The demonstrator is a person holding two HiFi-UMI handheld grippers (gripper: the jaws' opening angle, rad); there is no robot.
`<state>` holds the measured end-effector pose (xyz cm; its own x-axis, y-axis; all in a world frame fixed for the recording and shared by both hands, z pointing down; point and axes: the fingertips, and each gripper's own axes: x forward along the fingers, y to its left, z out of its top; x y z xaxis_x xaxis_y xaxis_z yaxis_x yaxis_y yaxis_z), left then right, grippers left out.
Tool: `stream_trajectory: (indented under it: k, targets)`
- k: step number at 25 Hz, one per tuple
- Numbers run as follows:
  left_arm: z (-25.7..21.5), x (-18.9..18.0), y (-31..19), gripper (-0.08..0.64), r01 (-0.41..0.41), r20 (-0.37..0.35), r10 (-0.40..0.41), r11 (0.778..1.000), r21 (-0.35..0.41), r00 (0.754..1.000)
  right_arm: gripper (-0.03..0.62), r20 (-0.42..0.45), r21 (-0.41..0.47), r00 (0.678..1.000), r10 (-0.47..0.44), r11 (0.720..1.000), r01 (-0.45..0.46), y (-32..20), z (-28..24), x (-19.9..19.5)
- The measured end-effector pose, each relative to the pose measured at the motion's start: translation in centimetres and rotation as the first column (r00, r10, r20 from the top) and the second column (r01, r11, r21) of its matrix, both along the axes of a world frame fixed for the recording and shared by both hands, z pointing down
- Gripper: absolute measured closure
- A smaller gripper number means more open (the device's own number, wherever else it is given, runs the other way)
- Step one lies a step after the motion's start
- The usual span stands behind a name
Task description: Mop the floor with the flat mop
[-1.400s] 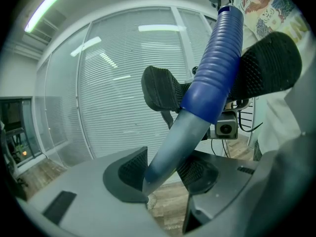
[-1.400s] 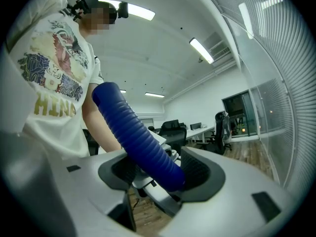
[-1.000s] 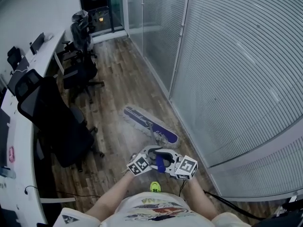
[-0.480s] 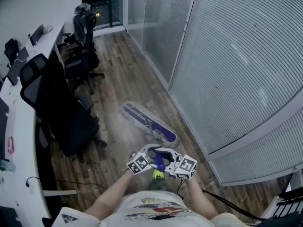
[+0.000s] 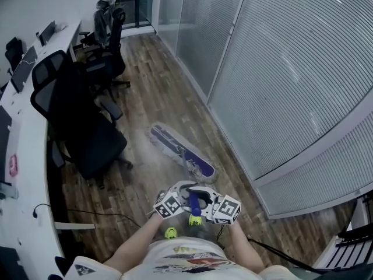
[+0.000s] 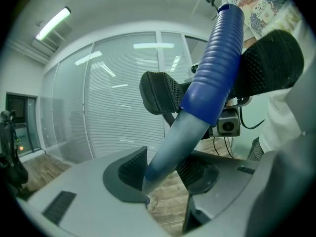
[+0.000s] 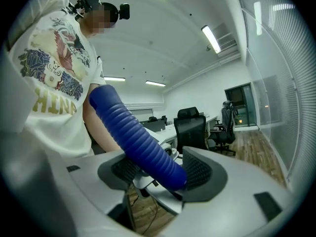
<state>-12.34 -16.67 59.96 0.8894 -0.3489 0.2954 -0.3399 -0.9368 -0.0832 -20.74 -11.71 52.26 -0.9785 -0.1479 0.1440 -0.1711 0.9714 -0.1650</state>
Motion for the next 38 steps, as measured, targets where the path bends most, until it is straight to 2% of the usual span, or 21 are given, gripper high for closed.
stream_trajectory:
  k: [6,13,16,22,28,33,38]
  targets:
    - [-0.1,-1.6,4.4,0.407,0.022,-0.013,-0.022,1.000,-0.010,1.000,0.348,0.004,0.008,1.000,-0.014,1.000,0.014,4.5,-0.3,-1.6]
    - [0.7,-0.2,12.6,0.405,0.015,0.009,-0.015,1.000,-0.008,1.000,0.348,0.024,0.008,1.000,0.005,1.000,-0.005,12.6,0.2,0.1]
    - [2.3,0.8,17.3,0.405,-0.002,0.057,0.002,1.000,-0.008,0.998,0.347,0.033,-0.003,0.999,0.027,1.000,-0.027,17.2,0.9,1.3]
    - [1.9,4.4,29.1,0.405,-0.014,0.047,0.014,1.000,-0.013,0.999,0.345,0.075,-0.005,0.995,0.064,0.998,-0.064,28.8,0.6,5.0]
    - [2.2,5.1,38.2,0.405,-0.032,0.064,0.032,0.999,-0.003,0.997,0.345,0.098,-0.011,0.991,0.092,0.996,-0.091,37.8,1.6,5.8]
    - [2.8,5.1,41.8,0.405,-0.051,0.074,0.051,0.999,-0.002,0.996,0.345,0.100,-0.002,0.990,0.095,0.995,-0.095,41.3,1.5,5.8]
    - [3.4,4.3,42.3,0.405,-0.055,0.082,0.053,0.998,0.011,0.995,0.345,0.092,-0.003,0.991,0.094,0.996,-0.094,41.8,2.2,5.0]
